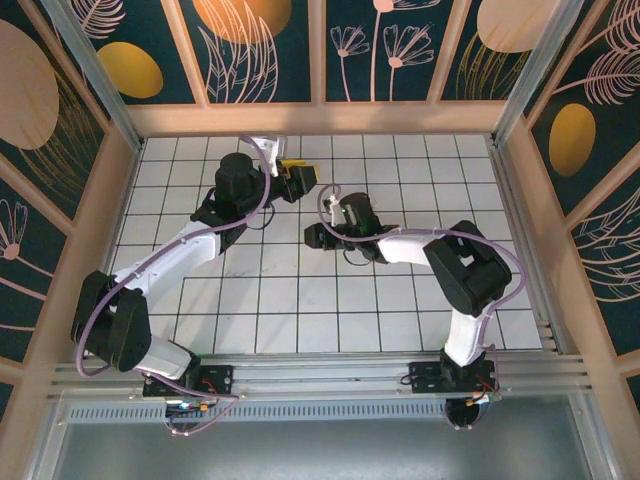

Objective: Put the keys on the keyring

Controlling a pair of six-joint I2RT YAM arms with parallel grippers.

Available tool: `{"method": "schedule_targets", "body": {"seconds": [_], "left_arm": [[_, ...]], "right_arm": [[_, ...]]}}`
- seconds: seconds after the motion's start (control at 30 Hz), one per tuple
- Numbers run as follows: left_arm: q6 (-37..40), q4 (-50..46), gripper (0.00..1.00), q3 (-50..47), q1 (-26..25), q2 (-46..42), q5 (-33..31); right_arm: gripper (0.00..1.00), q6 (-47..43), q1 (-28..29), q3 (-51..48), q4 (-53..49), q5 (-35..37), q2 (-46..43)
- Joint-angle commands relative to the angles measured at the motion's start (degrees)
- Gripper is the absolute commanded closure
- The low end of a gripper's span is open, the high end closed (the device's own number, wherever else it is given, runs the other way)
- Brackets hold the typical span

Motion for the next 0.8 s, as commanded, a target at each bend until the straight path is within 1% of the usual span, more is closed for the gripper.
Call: {"method": "schedule_targets", "body": {"seconds": [0.0, 0.03, 0.13, 0.2, 0.27, 0.33, 0.4, 0.47, 0.53, 0.6, 0.7, 0.77], "left_arm": [[-0.1, 1.9, 0.48, -0.4, 0.2, -2.0, -0.8], [0.0, 1.9, 0.47, -0.7, 0.2, -2.3, -1.2], [0.5, 1.3, 0.39, -1.7, 0.2, -3.8, -3.7], [0.8, 0.9, 0.24, -2.8, 0.2, -5.3, -6.8], [1.2, 0.3, 0.15, -4.0, 0.2, -6.9, -10.3], [1.7, 0.0, 0.11, -5.3, 0.4, -8.8, -14.5], [2.7, -0.2, 0.07, -8.0, 0.6, -11.1, -18.8], [3.2, -1.4, 0.04, -9.3, 0.8, -13.3, -24.9], [4.3, -1.5, 0.03, -11.5, 0.8, -16.1, -32.2], [6.6, 2.6, 0.01, -16.3, 0.8, -19.9, -39.5], [13.5, 10.7, 0.01, -24.7, 0.8, -26.9, -47.7], [17.2, 11.5, 0.01, -27.8, 1.1, -30.4, -53.8]], "right_arm": [[0.43, -0.9, -2.2, -2.0, -0.9, 1.2, -6.5], [0.38, -1.0, -2.9, -2.7, -1.1, 1.6, -8.0], [0.24, -1.6, -4.8, -5.2, -2.0, 2.7, -13.5], [0.13, -1.9, -8.6, -6.9, -2.9, 3.3, -17.7], [0.11, -2.3, -11.8, -8.3, -3.7, 3.6, -21.3], [0.11, -2.7, -15.1, -9.1, -4.9, 4.5, -24.6], [0.1, -3.1, -18.2, -9.4, -6.5, 7.0, -27.6], [0.1, -3.3, -21.0, -9.0, -8.0, 9.8, -30.0], [0.08, -3.5, -23.5, -8.6, -9.0, 12.9, -31.8], [0.07, -3.2, -26.0, -8.1, -9.6, 15.3, -33.0], [0.06, -2.0, -29.6, -8.1, -9.3, 19.4, -34.5], [0.04, -0.9, -31.4, -10.0, -6.5, 23.1, -35.4]]}}
